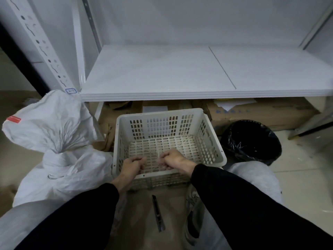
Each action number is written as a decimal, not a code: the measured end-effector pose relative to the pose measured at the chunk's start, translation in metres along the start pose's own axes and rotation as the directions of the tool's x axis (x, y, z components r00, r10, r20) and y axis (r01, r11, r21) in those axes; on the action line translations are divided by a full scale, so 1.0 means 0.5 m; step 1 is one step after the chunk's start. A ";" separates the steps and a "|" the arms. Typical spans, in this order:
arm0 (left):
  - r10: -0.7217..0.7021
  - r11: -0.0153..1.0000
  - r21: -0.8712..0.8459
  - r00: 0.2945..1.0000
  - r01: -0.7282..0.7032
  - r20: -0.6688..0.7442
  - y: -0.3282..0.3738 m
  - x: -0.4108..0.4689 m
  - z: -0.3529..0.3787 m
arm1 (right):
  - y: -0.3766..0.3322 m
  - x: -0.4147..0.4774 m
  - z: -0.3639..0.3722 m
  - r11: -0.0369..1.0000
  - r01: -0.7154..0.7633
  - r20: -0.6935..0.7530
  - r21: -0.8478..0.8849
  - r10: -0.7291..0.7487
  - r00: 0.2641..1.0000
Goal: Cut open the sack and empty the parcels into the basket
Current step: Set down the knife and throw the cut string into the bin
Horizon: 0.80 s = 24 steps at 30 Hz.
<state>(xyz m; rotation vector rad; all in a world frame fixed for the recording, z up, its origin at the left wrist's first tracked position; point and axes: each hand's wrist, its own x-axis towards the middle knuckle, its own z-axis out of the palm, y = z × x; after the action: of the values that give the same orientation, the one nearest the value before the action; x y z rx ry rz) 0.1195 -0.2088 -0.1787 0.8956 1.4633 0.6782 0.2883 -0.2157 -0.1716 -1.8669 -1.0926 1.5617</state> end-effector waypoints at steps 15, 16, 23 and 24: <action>0.017 0.987 0.151 0.974 -0.052 0.224 0.128 0.018 0.305 | 0.099 -0.012 -0.465 0.618 0.050 -0.396 0.784 0.436 0.808; 0.008 0.985 0.165 0.972 -0.048 0.236 0.129 0.017 0.326 | 0.108 -0.012 -0.498 0.573 0.087 -0.410 0.815 0.463 0.786; -0.068 0.973 0.230 0.946 -0.007 0.316 0.102 0.028 0.379 | 0.171 -0.003 -0.611 0.280 0.278 -0.392 0.919 0.555 0.734; -0.072 0.973 0.230 0.948 -0.002 0.312 0.099 0.027 0.376 | 0.176 0.003 -0.612 0.299 0.255 -0.386 0.920 0.565 0.729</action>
<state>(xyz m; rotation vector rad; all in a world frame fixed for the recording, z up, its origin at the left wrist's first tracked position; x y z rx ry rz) 0.3126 -0.1892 -0.1629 1.0981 1.2763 0.3216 0.6065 -0.2243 -0.1663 -1.3643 0.4505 0.9787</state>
